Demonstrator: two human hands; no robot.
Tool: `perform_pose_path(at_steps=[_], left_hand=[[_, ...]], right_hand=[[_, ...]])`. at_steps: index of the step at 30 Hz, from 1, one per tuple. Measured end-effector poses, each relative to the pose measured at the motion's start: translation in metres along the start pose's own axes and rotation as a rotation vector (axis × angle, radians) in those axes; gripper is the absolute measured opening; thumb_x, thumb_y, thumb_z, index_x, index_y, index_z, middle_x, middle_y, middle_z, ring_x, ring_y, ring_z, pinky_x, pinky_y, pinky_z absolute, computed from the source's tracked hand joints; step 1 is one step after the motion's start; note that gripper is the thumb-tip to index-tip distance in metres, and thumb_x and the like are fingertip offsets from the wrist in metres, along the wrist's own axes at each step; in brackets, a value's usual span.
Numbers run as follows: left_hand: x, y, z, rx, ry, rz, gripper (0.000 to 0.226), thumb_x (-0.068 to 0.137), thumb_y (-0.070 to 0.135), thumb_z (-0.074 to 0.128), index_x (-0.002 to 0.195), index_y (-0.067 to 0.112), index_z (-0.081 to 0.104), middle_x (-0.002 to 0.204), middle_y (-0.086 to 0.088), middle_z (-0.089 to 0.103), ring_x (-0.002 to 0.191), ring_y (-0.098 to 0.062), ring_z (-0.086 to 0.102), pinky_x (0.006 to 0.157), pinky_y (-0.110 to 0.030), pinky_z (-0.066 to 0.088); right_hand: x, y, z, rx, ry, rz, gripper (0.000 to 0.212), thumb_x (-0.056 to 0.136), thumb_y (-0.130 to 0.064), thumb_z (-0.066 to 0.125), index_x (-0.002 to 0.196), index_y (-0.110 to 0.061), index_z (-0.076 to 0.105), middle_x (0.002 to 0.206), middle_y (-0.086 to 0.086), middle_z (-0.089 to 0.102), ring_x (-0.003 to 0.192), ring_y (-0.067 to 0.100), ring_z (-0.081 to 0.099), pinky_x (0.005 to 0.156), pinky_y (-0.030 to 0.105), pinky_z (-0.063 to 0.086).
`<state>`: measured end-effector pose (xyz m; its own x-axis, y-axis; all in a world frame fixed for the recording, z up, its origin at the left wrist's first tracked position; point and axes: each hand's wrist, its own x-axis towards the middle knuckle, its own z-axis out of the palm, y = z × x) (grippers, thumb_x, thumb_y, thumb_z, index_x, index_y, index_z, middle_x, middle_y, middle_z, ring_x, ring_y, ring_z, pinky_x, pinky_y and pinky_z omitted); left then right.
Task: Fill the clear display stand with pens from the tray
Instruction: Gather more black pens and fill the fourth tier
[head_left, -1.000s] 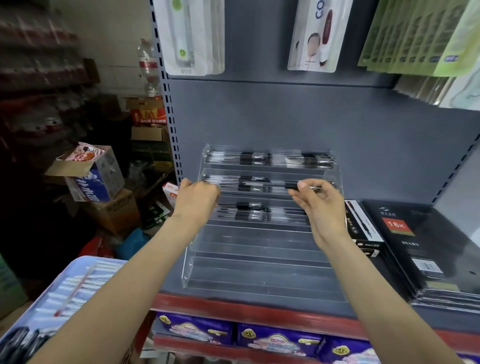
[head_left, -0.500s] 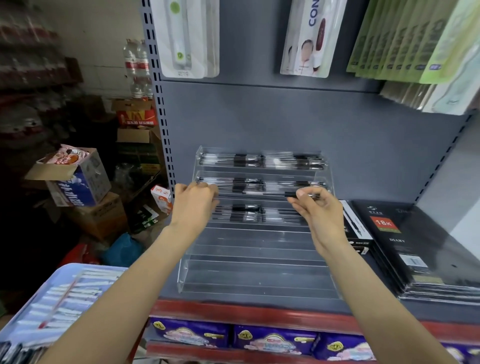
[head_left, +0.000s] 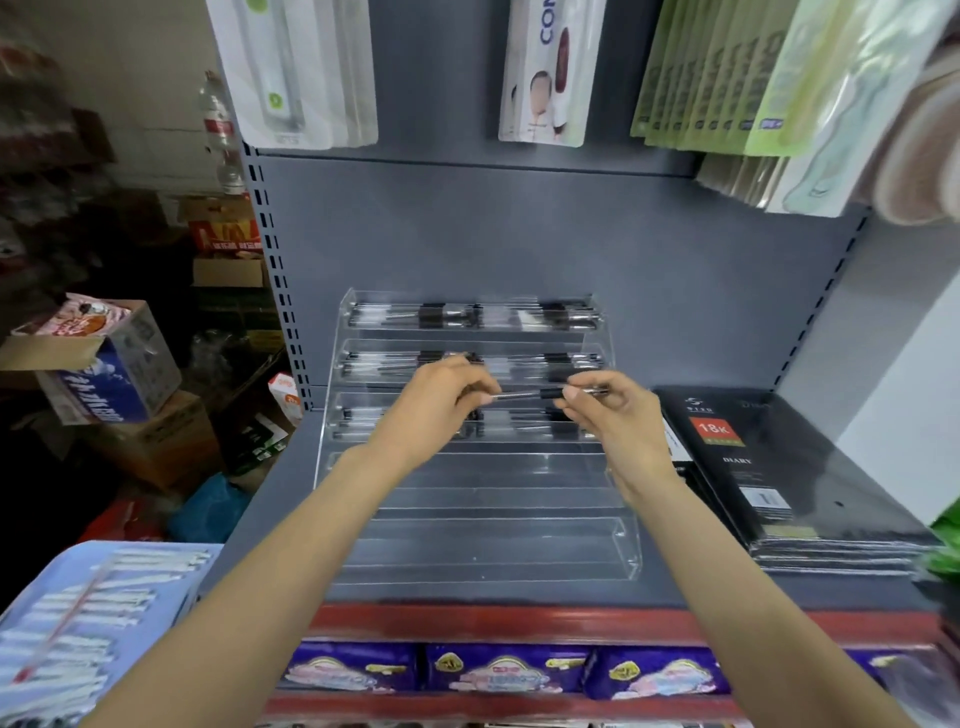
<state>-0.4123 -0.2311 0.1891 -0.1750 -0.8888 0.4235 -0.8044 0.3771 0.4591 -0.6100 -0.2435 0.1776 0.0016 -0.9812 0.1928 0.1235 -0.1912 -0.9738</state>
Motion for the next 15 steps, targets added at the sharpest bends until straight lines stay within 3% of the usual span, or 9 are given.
perform_pose_path(at_steps=[4, 8, 11, 15], left_hand=[[-0.001, -0.011, 0.001, 0.078, 0.006, -0.102, 0.014, 0.091, 0.012, 0.058, 0.098, 0.013, 0.07, 0.094, 0.001, 0.059, 0.086, -0.014, 0.054, 0.078, -0.016, 0.034], [0.006, -0.013, 0.01, 0.137, -0.054, -0.18, 0.016, 0.09, 0.008, 0.057, 0.098, 0.011, 0.07, 0.104, -0.009, 0.064, 0.097, -0.024, 0.06, 0.086, -0.03, 0.045], [0.01, -0.007, 0.017, 0.159, -0.064, -0.187, 0.017, 0.091, 0.008, 0.055, 0.101, 0.011, 0.07, 0.105, -0.009, 0.064, 0.096, -0.025, 0.061, 0.084, -0.034, 0.048], [0.018, 0.001, 0.025, 0.235, -0.08, -0.17, 0.019, 0.093, 0.01, 0.053, 0.105, 0.012, 0.068, 0.109, -0.007, 0.063, 0.099, -0.024, 0.061, 0.082, -0.036, 0.051]], right_hand=[[0.008, 0.005, -0.006, -0.311, 0.103, -0.09, 0.011, 0.086, -0.008, 0.064, 0.095, -0.014, 0.065, 0.095, 0.001, 0.068, 0.087, 0.01, 0.064, 0.07, 0.011, 0.05], [0.016, 0.009, -0.023, -0.536, 0.251, -0.141, 0.027, 0.087, -0.009, 0.062, 0.113, -0.015, 0.06, 0.114, 0.001, 0.053, 0.101, 0.01, 0.054, 0.089, 0.024, 0.045], [0.018, 0.014, -0.033, -0.526, 0.188, -0.046, 0.042, 0.088, -0.005, 0.06, 0.128, -0.011, 0.051, 0.127, 0.006, 0.055, 0.107, 0.014, 0.053, 0.092, 0.029, 0.045], [0.015, 0.016, -0.038, -0.442, 0.093, 0.04, 0.039, 0.09, 0.0, 0.054, 0.128, -0.008, 0.053, 0.124, 0.008, 0.059, 0.099, 0.015, 0.057, 0.083, 0.024, 0.044]])
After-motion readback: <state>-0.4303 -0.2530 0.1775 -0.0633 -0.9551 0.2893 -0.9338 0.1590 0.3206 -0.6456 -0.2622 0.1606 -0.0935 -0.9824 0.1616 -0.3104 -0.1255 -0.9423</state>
